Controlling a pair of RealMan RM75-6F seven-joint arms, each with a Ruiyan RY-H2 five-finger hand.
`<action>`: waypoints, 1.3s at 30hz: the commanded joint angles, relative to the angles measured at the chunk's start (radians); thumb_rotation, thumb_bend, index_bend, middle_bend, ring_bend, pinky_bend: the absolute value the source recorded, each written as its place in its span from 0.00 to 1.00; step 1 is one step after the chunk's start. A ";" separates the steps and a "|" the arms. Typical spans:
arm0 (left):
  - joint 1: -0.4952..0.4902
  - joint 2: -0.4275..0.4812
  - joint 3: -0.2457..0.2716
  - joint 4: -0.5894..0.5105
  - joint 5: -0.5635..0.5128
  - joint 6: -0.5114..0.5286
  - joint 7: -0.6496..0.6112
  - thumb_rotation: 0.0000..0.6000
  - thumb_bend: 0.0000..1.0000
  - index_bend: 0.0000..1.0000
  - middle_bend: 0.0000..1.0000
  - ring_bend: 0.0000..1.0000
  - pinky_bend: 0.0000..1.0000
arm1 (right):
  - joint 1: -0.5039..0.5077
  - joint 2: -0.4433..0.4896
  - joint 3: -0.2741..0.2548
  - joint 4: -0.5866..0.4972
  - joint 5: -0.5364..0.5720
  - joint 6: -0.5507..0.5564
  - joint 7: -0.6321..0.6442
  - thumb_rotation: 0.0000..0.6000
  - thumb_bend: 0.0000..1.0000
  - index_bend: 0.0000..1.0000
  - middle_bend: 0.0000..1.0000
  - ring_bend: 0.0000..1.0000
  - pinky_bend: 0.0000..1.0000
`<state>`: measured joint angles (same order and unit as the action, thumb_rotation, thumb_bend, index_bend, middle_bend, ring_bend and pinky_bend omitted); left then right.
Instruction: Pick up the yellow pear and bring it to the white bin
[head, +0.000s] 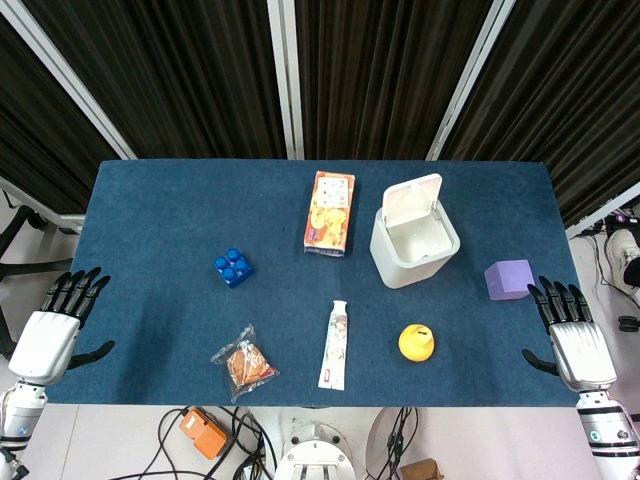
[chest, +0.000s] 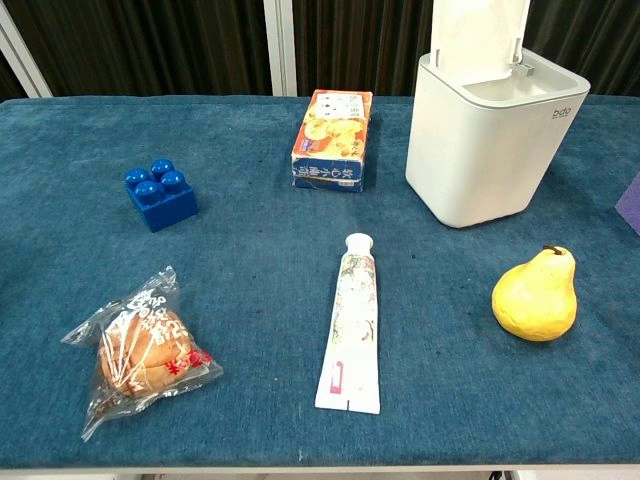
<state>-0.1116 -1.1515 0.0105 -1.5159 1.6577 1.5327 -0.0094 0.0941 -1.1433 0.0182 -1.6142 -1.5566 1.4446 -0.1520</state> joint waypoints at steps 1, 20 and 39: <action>-0.003 0.001 0.000 -0.009 -0.009 -0.015 0.010 1.00 0.10 0.00 0.00 0.00 0.00 | 0.002 -0.001 -0.001 0.001 -0.005 0.000 0.001 1.00 0.28 0.00 0.00 0.00 0.00; 0.002 0.028 0.012 -0.024 -0.010 -0.013 -0.008 1.00 0.10 0.00 0.00 0.00 0.00 | 0.294 -0.114 -0.002 -0.016 -0.050 -0.430 -0.037 1.00 0.28 0.00 0.00 0.00 0.15; 0.008 0.034 0.017 -0.027 -0.005 -0.005 -0.009 1.00 0.10 0.00 0.00 0.00 0.00 | 0.299 -0.220 -0.015 0.061 -0.101 -0.288 -0.021 1.00 0.34 0.82 0.63 0.62 0.66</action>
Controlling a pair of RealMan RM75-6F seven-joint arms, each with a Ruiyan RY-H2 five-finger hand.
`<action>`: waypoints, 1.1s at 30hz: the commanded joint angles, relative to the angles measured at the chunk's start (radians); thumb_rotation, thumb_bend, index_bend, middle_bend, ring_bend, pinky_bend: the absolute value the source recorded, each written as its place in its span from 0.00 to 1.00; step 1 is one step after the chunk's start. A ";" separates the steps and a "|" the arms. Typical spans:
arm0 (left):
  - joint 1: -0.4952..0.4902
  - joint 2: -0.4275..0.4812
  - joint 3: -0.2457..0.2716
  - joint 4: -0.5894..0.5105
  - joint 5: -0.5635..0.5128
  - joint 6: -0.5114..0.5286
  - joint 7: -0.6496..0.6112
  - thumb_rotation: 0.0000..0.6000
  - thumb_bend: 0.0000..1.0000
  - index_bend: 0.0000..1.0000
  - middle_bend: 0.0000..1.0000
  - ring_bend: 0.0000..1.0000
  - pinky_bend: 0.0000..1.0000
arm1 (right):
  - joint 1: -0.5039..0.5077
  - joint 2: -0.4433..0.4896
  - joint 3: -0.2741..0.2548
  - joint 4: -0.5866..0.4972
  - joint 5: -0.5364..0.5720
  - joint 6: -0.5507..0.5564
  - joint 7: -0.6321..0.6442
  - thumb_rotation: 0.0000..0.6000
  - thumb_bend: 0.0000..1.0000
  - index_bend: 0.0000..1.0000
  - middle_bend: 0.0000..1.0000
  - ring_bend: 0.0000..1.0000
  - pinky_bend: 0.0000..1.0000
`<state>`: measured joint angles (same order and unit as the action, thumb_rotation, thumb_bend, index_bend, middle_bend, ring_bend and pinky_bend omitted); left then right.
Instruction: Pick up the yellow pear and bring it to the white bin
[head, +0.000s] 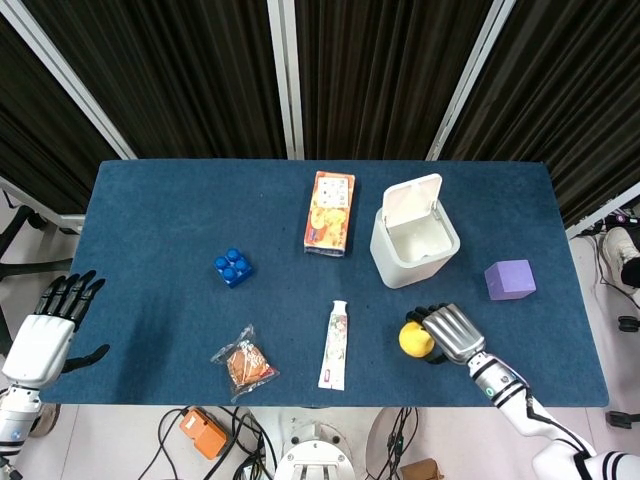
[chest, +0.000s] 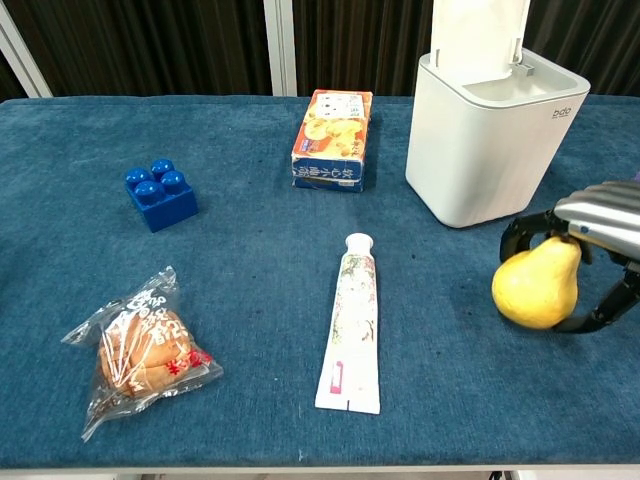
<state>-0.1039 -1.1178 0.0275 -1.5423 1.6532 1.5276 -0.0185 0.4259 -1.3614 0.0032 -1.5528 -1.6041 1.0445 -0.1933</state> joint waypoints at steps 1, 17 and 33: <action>0.000 0.001 0.000 -0.001 0.000 0.000 0.000 1.00 0.10 0.00 0.00 0.00 0.00 | -0.048 0.006 -0.003 -0.003 -0.092 0.177 0.047 1.00 0.34 0.82 0.63 0.63 0.67; 0.004 0.000 -0.013 -0.010 -0.024 0.002 0.007 1.00 0.10 0.00 0.00 0.00 0.00 | 0.054 0.109 0.322 -0.142 0.132 0.289 -0.101 1.00 0.34 0.77 0.63 0.63 0.67; -0.006 0.016 -0.022 -0.011 -0.049 -0.022 -0.026 1.00 0.10 0.00 0.00 0.00 0.00 | 0.181 0.085 0.302 -0.040 0.360 -0.001 -0.081 1.00 0.34 0.08 0.33 0.33 0.48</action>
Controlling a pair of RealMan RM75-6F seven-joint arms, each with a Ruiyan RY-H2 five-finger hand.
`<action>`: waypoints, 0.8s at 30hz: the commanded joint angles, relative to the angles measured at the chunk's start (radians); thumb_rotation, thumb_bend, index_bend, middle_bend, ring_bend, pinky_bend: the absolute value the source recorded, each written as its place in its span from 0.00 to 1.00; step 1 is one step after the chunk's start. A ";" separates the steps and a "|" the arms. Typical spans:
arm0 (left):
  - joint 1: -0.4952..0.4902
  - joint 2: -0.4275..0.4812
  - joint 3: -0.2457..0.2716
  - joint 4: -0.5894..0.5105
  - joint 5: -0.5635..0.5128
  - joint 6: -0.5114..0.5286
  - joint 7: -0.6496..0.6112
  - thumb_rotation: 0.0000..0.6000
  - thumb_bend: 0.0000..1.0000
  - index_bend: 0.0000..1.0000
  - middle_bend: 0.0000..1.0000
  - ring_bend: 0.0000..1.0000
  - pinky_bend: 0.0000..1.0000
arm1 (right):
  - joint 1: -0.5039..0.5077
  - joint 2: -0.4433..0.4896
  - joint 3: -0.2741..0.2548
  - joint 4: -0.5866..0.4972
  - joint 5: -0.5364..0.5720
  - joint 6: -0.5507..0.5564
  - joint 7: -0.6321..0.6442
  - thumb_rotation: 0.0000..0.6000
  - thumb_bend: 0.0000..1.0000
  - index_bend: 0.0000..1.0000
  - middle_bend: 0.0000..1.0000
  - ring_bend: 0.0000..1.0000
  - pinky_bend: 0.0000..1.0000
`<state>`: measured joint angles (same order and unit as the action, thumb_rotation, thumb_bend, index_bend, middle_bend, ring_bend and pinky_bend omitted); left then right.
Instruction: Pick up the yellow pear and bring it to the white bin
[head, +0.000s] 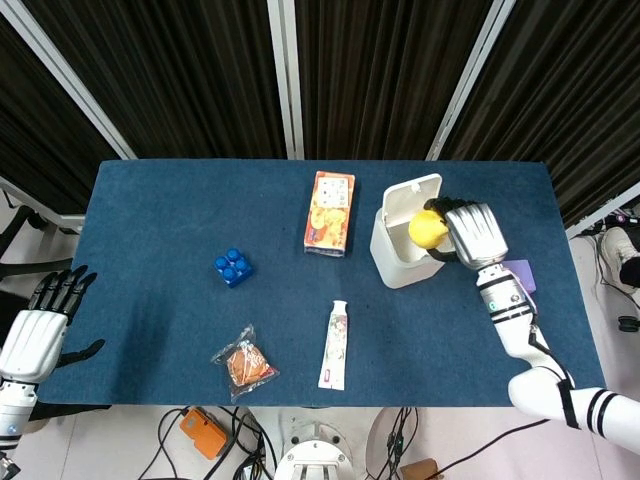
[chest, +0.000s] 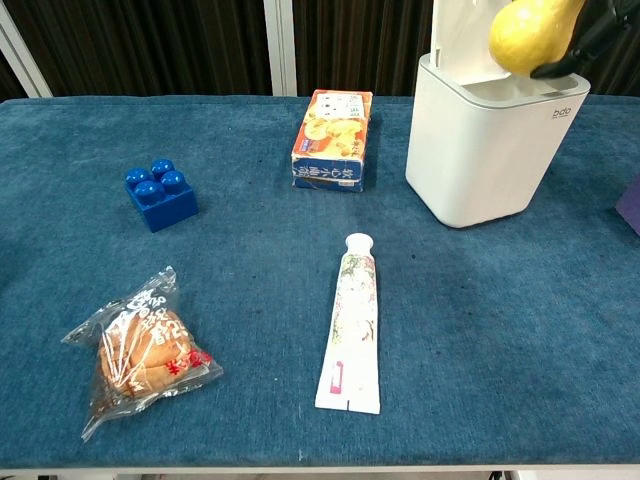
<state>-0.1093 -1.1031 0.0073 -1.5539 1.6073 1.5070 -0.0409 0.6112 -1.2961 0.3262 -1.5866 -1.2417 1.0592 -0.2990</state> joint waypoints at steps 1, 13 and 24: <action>-0.002 0.002 -0.003 0.001 -0.006 -0.005 -0.005 1.00 0.10 0.00 0.00 0.00 0.00 | -0.009 0.032 -0.029 -0.017 -0.006 -0.018 0.036 1.00 0.34 0.03 0.30 0.29 0.46; -0.007 -0.002 -0.001 -0.007 -0.006 -0.017 0.017 1.00 0.10 0.00 0.00 0.00 0.00 | -0.116 0.179 -0.108 -0.156 -0.095 0.100 0.071 1.00 0.28 0.00 0.11 0.13 0.36; 0.001 -0.012 0.006 -0.002 0.015 0.006 0.033 1.00 0.10 0.00 0.00 0.00 0.00 | -0.489 0.110 -0.367 -0.082 -0.297 0.508 0.080 1.00 0.28 0.00 0.00 0.00 0.06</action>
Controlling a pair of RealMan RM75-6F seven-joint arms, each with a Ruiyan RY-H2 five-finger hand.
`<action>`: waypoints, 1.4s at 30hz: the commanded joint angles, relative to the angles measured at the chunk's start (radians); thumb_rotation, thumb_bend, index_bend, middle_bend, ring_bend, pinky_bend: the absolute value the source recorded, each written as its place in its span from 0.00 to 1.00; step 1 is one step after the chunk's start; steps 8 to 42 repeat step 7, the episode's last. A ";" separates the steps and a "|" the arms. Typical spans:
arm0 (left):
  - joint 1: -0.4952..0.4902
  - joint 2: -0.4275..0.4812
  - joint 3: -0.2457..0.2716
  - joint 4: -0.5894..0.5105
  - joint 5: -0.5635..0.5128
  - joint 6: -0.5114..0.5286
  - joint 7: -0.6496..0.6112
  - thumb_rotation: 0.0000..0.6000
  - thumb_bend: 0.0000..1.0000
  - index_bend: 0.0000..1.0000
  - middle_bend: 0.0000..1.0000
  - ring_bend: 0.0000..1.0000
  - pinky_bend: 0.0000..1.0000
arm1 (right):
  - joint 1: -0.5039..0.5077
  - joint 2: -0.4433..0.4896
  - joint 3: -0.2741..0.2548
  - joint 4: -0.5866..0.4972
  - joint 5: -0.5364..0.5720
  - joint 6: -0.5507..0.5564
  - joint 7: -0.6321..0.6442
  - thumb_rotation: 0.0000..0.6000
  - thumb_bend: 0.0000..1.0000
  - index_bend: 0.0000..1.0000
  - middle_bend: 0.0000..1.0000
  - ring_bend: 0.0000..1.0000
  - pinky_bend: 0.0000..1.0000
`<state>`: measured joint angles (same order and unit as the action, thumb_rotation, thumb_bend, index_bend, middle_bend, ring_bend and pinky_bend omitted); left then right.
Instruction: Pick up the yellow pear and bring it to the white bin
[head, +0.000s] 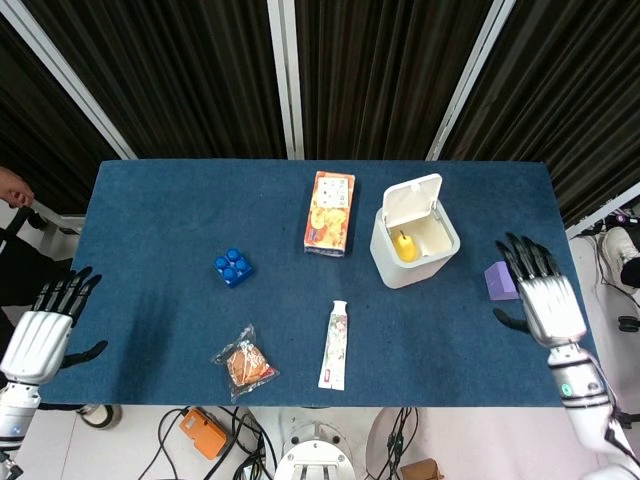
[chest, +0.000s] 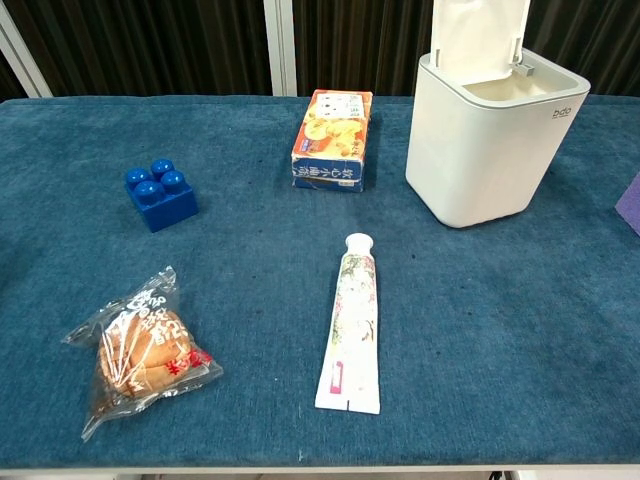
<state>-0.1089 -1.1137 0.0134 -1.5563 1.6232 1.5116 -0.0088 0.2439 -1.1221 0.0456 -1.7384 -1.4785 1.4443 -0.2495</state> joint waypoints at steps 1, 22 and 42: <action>0.002 -0.002 0.000 0.000 -0.003 0.001 0.003 1.00 0.10 0.00 0.00 0.00 0.00 | -0.139 -0.080 -0.093 0.089 -0.055 0.132 0.060 1.00 0.28 0.00 0.00 0.00 0.05; 0.006 -0.010 0.001 0.002 0.008 0.015 0.015 1.00 0.10 0.00 0.00 0.00 0.00 | -0.157 -0.076 -0.077 0.120 -0.066 0.151 0.091 1.00 0.28 0.00 0.00 0.00 0.03; 0.006 -0.010 0.001 0.002 0.008 0.015 0.015 1.00 0.10 0.00 0.00 0.00 0.00 | -0.157 -0.076 -0.077 0.120 -0.066 0.151 0.091 1.00 0.28 0.00 0.00 0.00 0.03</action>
